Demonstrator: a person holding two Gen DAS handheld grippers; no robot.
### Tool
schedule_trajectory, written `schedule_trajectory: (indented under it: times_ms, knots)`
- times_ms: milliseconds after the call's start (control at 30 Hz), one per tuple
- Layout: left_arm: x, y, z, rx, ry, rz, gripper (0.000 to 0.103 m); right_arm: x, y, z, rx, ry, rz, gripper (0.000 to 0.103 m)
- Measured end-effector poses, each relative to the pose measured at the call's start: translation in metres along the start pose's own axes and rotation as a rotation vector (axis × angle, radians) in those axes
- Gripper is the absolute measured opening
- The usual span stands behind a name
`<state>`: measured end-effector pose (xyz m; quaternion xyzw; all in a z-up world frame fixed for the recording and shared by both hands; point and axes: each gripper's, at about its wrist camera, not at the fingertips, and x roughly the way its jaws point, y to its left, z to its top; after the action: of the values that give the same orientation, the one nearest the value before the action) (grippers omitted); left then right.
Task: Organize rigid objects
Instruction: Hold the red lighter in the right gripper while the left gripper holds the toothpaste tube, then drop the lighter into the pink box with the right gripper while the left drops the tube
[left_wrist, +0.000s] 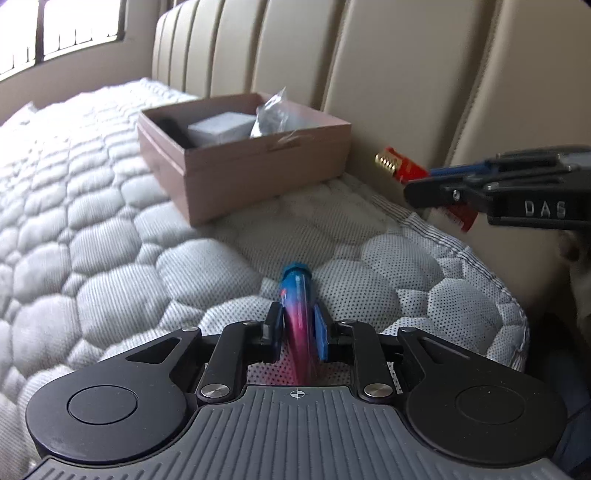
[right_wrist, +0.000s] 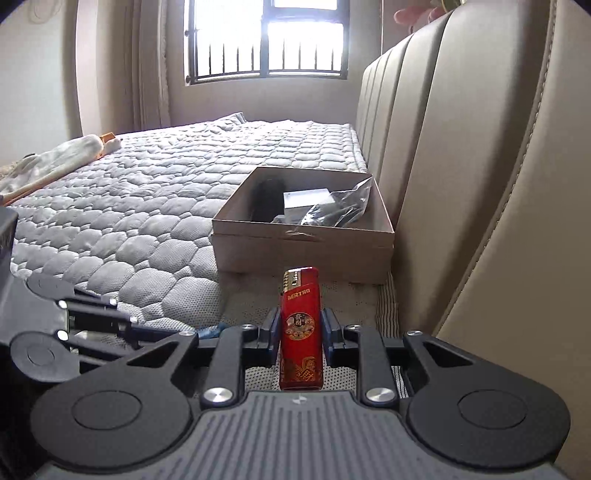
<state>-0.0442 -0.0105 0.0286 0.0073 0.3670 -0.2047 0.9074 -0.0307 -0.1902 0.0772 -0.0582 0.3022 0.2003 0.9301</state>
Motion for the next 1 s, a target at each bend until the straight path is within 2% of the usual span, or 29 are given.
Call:
schedule_trajectory:
  times_ms: [67,267,533,733,867,1000]
  knots:
    - [0.006,0.002,-0.001,-0.037,0.014,-0.005,0.022,0.006,-0.001,-0.003,0.008,0.013,0.001,0.022]
    - [0.014,0.002,0.000,-0.053,0.000,0.012,0.022,0.023,0.001,-0.022,0.001,0.083,-0.027,0.022]
    - [0.007,-0.002,-0.006,-0.054,-0.020,0.016,0.021,0.009,0.002,-0.038,-0.009,0.089,-0.024,0.022]
    - [-0.014,-0.001,-0.009,-0.068,-0.101,-0.036,0.021,0.000,0.002,-0.036,-0.008,0.083,-0.014,0.022]
    - [-0.031,0.016,0.020,-0.109,-0.174,-0.077,0.020,-0.001,-0.001,-0.018,0.025,0.043,-0.022,0.022]
    - [-0.045,0.038,0.093,-0.086,-0.290,-0.063,0.021,0.003,0.000,0.031,0.073,-0.054,-0.045,0.022]
